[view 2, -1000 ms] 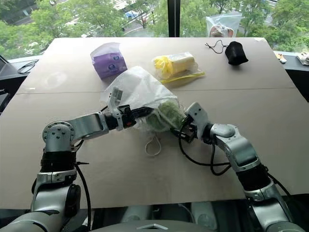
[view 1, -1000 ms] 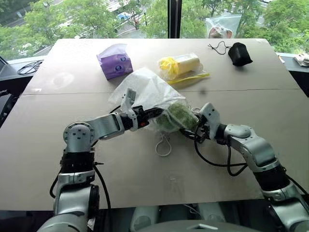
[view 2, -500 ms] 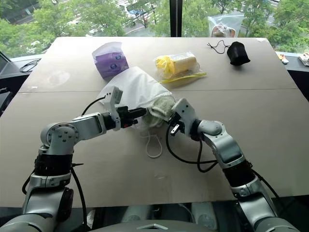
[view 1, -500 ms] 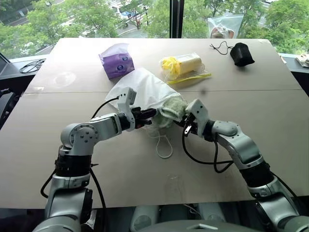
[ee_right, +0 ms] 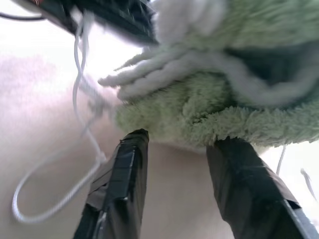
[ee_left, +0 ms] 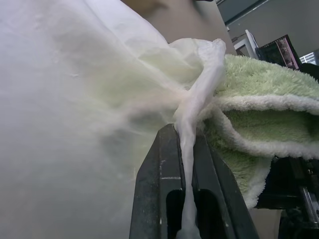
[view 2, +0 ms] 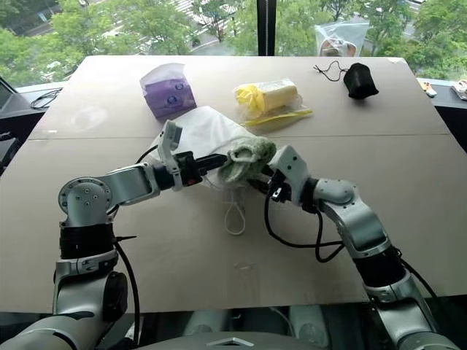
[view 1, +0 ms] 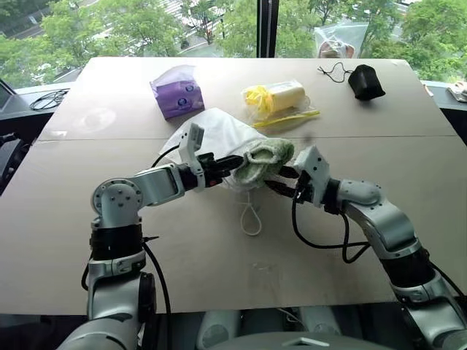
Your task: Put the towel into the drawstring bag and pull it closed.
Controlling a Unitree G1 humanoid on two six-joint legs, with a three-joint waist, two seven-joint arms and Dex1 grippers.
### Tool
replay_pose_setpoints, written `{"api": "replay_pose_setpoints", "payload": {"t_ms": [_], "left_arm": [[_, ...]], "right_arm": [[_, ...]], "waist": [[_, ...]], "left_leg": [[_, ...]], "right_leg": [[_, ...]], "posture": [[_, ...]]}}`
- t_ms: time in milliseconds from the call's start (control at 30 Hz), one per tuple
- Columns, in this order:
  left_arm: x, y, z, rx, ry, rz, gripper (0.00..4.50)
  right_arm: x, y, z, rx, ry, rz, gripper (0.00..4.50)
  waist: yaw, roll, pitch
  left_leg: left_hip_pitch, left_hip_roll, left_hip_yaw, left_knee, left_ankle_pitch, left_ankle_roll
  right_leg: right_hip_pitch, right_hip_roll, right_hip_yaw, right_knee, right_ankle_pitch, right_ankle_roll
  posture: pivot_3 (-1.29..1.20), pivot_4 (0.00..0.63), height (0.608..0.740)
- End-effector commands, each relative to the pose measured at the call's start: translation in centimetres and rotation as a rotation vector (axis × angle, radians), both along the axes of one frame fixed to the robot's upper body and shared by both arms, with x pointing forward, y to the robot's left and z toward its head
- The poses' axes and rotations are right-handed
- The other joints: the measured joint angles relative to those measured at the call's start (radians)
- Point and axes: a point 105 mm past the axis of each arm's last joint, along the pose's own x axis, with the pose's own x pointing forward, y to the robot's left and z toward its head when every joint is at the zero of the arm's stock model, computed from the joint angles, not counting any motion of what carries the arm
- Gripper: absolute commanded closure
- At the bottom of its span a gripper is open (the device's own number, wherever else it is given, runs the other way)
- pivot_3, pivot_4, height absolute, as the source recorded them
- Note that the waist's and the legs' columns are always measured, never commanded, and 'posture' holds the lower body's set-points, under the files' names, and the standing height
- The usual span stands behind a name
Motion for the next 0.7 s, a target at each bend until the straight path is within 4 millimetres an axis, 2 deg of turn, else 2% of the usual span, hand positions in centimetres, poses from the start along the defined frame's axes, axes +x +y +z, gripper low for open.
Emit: {"api": "replay_pose_setpoints", "payload": {"t_ms": [33,67,100,200,333,400,500,567,600,633,700], "left_arm": [[-0.4,0.1,0.9,-0.013,-0.031,-0.014,4.50],[-0.4,0.1,0.9,-0.012,-0.030,-0.014,4.50],[-0.4,0.2,0.8,-0.009,-0.028,-0.015,4.50],[-0.6,0.1,0.5,0.016,-0.026,-0.024,4.50],[-0.7,-0.2,0.4,0.033,-0.028,-0.038,4.50],[-0.8,-0.3,0.2,0.052,-0.032,-0.044,4.50],[-1.0,-0.8,0.2,0.077,-0.048,-0.065,4.50],[-1.0,-0.9,0.2,0.104,-0.065,-0.065,4.50],[-1.1,-0.9,0.2,0.114,-0.071,-0.068,4.50],[-1.2,-1.0,0.2,0.121,-0.076,-0.075,4.50],[-1.5,-1.2,0.2,0.115,-0.079,-0.095,4.50]], "right_arm": [[0.1,-2.0,1.4,0.011,-0.033,-0.059,1.03],[0.2,-2.3,1.5,0.018,-0.027,-0.075,0.71],[0.2,-2.6,1.7,0.033,-0.013,-0.087,0.18],[0.0,-2.7,2.8,0.082,0.012,-0.083,0.18],[-0.5,-0.4,3.9,0.162,0.062,0.002,0.18],[-0.3,1.0,3.1,0.138,0.085,0.025,0.18],[0.5,2.7,0.7,0.067,0.097,0.022,0.18],[1.1,3.5,0.2,0.067,0.086,0.014,0.18],[1.4,3.8,0.3,0.083,0.076,0.008,0.68],[1.7,4.0,0.6,0.106,0.064,0.002,0.93],[1.7,4.7,1.2,0.158,0.065,0.023,1.95]], "waist": [[0.002,0.000,0.000],[0.000,0.000,0.000],[-0.001,0.000,0.000],[-0.001,0.000,0.000],[-0.004,0.000,0.000],[-0.004,0.000,0.000],[-0.005,0.000,0.000],[-0.004,0.000,0.000],[-0.004,0.000,0.000],[-0.005,0.000,0.000],[-0.006,0.000,0.000]], "left_leg": [[0.000,0.000,0.000,0.001,0.000,0.000],[0.000,0.000,0.000,0.001,0.000,0.000],[0.000,0.000,0.000,0.001,0.000,0.000],[0.001,0.001,-0.001,0.001,0.000,0.000],[0.001,0.001,0.000,0.001,0.000,0.000],[0.001,0.001,0.000,0.001,0.000,0.000],[0.001,0.001,0.000,0.001,0.000,0.000],[0.000,0.000,0.000,0.001,0.000,0.000],[0.000,0.000,0.000,0.001,0.000,0.000],[0.000,0.000,0.000,0.001,0.000,0.000],[0.000,0.000,0.000,0.001,0.000,0.000]], "right_leg": [[0.000,0.000,0.000,0.000,0.000,0.000],[0.000,0.000,0.000,0.000,0.000,0.000],[0.000,0.000,0.001,0.000,0.000,0.000],[0.000,0.001,0.000,0.001,0.000,0.000],[0.000,0.001,0.001,0.001,0.000,0.000],[0.000,0.001,0.000,0.001,0.000,0.000],[0.000,0.001,0.000,0.001,0.000,0.000],[0.000,0.001,0.000,0.001,0.000,0.000],[0.000,0.001,0.000,0.001,0.000,0.000],[0.000,0.001,0.000,0.001,0.000,0.000],[0.000,0.001,0.001,0.001,0.000,0.000]], "posture": [[0.00,0.150,0.740],[0.00,0.150,0.740],[0.00,0.150,0.740],[0.00,0.150,0.740],[0.00,0.150,0.740],[0.00,0.150,0.740],[0.00,0.150,0.740],[0.00,0.150,0.740],[0.00,0.150,0.740],[0.00,0.150,0.740],[0.00,0.150,0.740]]}}
